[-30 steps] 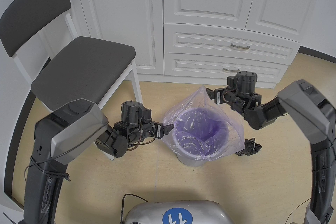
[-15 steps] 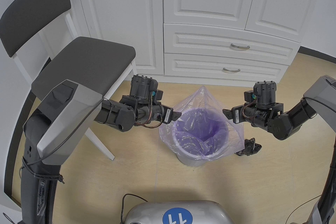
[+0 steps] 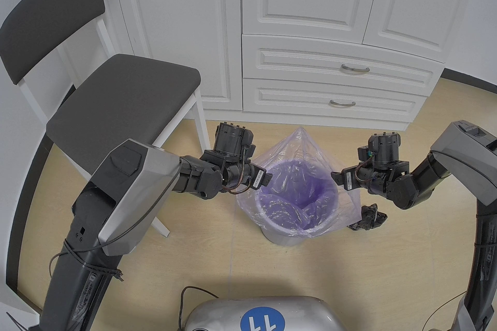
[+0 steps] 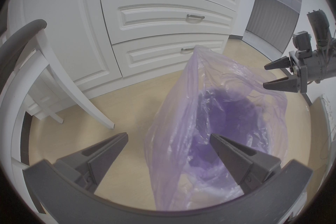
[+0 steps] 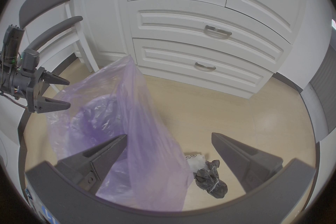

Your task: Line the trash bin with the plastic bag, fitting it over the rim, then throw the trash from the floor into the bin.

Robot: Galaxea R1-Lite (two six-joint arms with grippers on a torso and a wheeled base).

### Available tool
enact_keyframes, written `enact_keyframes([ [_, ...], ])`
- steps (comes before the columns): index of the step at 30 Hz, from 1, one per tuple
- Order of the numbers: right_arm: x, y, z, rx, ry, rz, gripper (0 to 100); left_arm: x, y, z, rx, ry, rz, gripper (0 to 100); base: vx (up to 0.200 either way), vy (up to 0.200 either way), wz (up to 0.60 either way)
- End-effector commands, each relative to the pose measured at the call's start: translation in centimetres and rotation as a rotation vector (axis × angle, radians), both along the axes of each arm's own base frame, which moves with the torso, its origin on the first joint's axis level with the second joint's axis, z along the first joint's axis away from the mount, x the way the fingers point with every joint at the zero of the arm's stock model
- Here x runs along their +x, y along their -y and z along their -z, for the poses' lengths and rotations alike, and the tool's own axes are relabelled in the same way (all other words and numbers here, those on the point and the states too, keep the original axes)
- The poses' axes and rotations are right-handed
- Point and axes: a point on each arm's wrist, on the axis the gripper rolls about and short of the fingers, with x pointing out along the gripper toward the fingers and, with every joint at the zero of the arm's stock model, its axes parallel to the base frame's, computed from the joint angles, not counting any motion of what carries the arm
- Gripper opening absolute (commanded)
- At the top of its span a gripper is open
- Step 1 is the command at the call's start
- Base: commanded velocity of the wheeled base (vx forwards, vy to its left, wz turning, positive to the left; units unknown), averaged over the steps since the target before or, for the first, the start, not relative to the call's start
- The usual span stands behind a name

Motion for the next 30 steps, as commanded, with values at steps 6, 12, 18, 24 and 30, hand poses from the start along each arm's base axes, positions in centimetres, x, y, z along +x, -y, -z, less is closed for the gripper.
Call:
enact_keyframes([
  [6,4.0,2.7,2.5,0.042,0.028,0.095,100,2.3,-1.2,1.2,-0.013,0.027,-0.059,100,0.000,0.000,0.00],
  [12,5.1,2.6,4.1,0.088,0.018,0.112,100,2.9,-2.2,1.5,-0.016,0.043,-0.086,100,0.000,0.000,0.00],
  [18,6.9,3.4,6.9,0.100,0.011,0.141,100,3.9,-3.4,1.6,-0.043,0.096,-0.114,100,0.000,0.000,0.00],
  [24,8.1,3.9,8.2,0.124,0.024,0.164,100,4.7,-4.7,2.8,-0.053,0.101,-0.116,100,0.000,0.000,0.00],
  [30,9.3,4.0,9.5,0.167,0.038,0.187,100,4.9,-4.9,3.6,-0.055,0.100,-0.118,100,0.000,0.000,0.00],
])
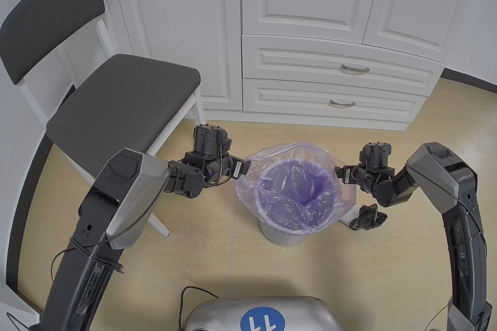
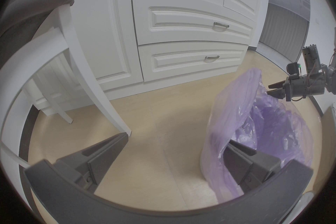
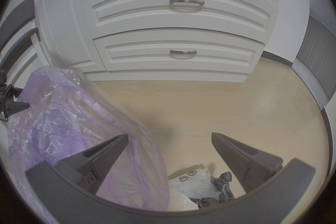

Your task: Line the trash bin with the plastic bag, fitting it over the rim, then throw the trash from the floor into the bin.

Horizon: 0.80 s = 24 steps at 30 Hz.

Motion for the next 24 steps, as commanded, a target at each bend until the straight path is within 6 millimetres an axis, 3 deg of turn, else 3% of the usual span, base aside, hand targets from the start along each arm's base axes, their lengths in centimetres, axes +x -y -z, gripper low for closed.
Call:
enact_keyframes([
  [1,0.7,0.2,2.1,0.013,-0.016,0.012,100,0.2,-0.3,1.1,0.004,-0.009,-0.006,100,0.000,0.000,0.00],
  [6,1.0,0.4,2.7,0.043,-0.018,0.028,100,0.6,-0.7,3.1,-0.001,0.002,-0.014,100,0.000,0.000,0.00],
  [14,0.9,0.5,3.3,0.040,-0.045,0.029,100,0.7,-1.2,4.2,-0.007,-0.026,0.007,100,0.000,0.000,0.00],
  [24,1.3,0.5,5.5,0.033,-0.103,0.035,100,0.5,-1.6,8.0,0.005,-0.105,0.034,100,0.000,0.000,0.00],
])
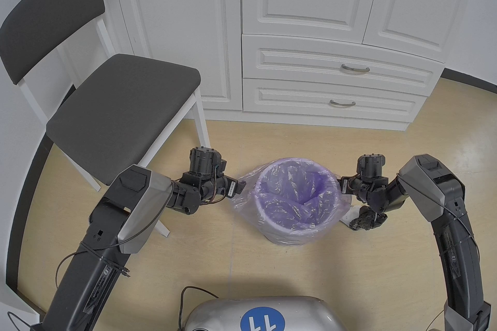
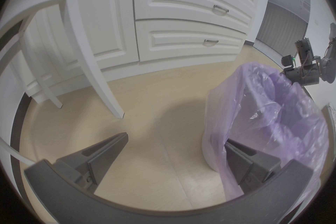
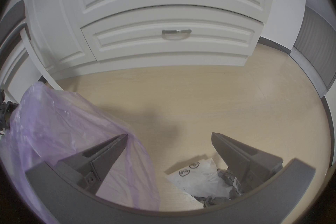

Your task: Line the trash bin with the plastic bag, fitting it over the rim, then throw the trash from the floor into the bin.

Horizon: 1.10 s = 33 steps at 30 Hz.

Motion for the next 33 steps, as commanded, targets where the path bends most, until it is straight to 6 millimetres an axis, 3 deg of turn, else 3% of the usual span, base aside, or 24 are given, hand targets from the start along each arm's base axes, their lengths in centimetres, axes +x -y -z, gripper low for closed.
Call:
enact_keyframes([
  [1,-0.3,0.1,1.2,-0.007,-0.047,0.002,100,-0.2,-0.2,1.8,0.015,-0.035,-0.007,100,0.000,0.000,0.00],
  [6,-0.5,0.1,1.5,-0.011,-0.096,0.003,100,-0.4,-0.3,1.8,0.040,-0.089,-0.010,100,0.000,0.000,0.00],
  [8,-0.2,0.4,0.6,-0.006,-0.073,0.012,100,-0.5,-0.1,1.4,0.035,-0.096,-0.001,100,0.000,0.000,0.00],
  [11,-0.1,0.4,-2.6,0.031,-0.007,0.035,100,-0.4,0.3,-0.3,0.001,-0.054,-0.006,100,0.000,0.000,0.00],
  [15,-2.4,1.0,-8.9,0.031,0.030,0.038,100,-1.0,1.6,-6.6,-0.108,0.008,-0.027,100,0.000,0.000,0.00],
  [18,-4.9,1.8,-12.5,-0.016,0.035,0.013,100,-3.1,1.3,-9.4,-0.090,-0.036,-0.018,100,0.000,0.000,0.00],
  [20,-6.7,1.9,-13.9,-0.053,0.028,-0.021,100,-4.7,1.3,-10.2,-0.071,-0.072,-0.007,100,0.000,0.000,0.00],
  [25,-9.5,1.8,-14.3,-0.109,-0.018,-0.127,100,-6.6,1.1,-10.4,-0.039,-0.107,-0.016,100,0.000,0.000,0.00],
  [28,-11.9,1.0,-13.1,-0.173,-0.087,-0.262,100,-8.5,0.8,-11.0,-0.024,-0.123,-0.028,100,0.000,0.000,0.00],
  [33,-12.2,-1.2,-11.8,-0.180,-0.095,-0.329,100,-10.7,0.9,-11.5,-0.044,-0.086,-0.009,100,0.000,0.000,0.00],
])
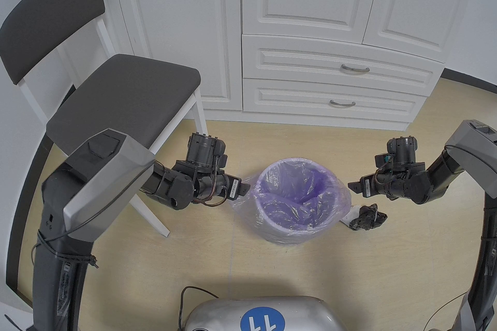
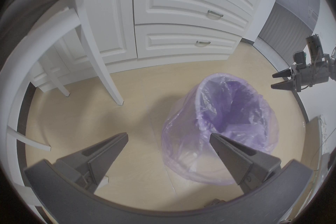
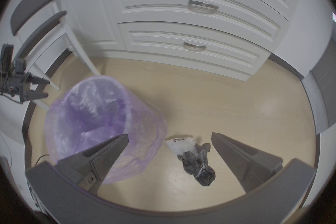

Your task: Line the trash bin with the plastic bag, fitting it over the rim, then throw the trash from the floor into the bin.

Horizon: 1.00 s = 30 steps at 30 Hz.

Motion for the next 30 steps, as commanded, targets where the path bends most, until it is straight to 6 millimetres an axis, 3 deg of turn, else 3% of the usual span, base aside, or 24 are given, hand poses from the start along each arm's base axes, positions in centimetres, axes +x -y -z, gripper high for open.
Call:
enact_keyframes([
  [1,-1.9,-3.7,0.0,-0.006,0.033,-0.130,100,-5.0,0.2,-4.0,-0.055,0.113,0.036,100,0.000,0.000,0.00],
  [4,-3.1,-5.4,0.6,-0.015,0.064,-0.163,100,-8.3,-0.8,-4.7,-0.079,0.142,0.069,100,0.000,0.000,0.00],
  [5,-3.1,-5.4,0.6,-0.015,0.064,-0.163,100,-8.3,-0.8,-4.7,-0.079,0.142,0.069,100,0.000,0.000,0.00],
  [7,-4.1,-6.5,0.0,-0.025,0.143,-0.178,100,-11.2,-1.1,-4.3,-0.078,0.141,0.103,100,0.000,0.000,0.00],
  [17,-7.8,-6.8,-3.6,-0.068,0.268,-0.234,100,-14.2,-2.7,-4.2,-0.219,0.314,0.182,100,0.000,0.000,0.00],
  [21,-9.1,-7.5,-5.0,-0.090,0.247,-0.198,100,-14.1,-3.1,-4.2,-0.231,0.310,0.167,100,0.000,0.000,0.00],
  [25,-9.0,-8.4,-5.2,-0.002,0.245,-0.137,100,-12.9,-3.5,-4.7,-0.226,0.294,0.129,100,0.000,0.000,0.00],
  [27,-9.0,-10.1,-5.2,0.116,0.233,-0.117,100,-10.8,-3.5,-5.8,-0.204,0.220,0.087,100,0.000,0.000,0.00],
  [30,-9.4,-10.5,-5.1,0.150,0.227,-0.111,100,-9.1,-2.9,-7.1,-0.246,0.170,0.039,100,0.000,0.000,0.00],
])
